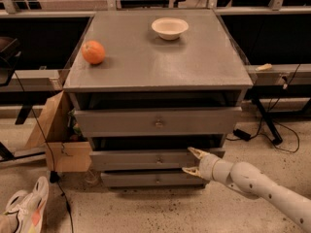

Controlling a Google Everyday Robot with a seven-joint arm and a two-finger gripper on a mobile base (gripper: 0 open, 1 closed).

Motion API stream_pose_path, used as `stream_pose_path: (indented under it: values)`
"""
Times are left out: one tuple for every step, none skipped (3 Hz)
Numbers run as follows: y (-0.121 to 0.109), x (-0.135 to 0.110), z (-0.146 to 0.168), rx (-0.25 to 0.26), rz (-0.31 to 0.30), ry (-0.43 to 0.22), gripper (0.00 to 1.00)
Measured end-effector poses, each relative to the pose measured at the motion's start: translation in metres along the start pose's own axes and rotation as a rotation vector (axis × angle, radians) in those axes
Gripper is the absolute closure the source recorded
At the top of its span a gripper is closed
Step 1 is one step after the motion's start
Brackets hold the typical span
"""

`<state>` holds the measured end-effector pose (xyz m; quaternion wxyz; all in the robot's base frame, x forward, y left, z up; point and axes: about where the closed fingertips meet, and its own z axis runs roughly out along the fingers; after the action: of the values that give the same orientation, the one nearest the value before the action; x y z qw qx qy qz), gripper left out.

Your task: Close middle drawer

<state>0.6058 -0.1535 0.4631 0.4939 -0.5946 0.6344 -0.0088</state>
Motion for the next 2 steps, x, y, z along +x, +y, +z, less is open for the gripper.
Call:
stream_pose_path:
  values:
    - [0.0105, 0.0045, -0.0118, 0.01, 0.016, 0.007, 0.66]
    - [0.0172, 0.0108, -0.0165, 0.012, 0.035, 0.011, 0.89]
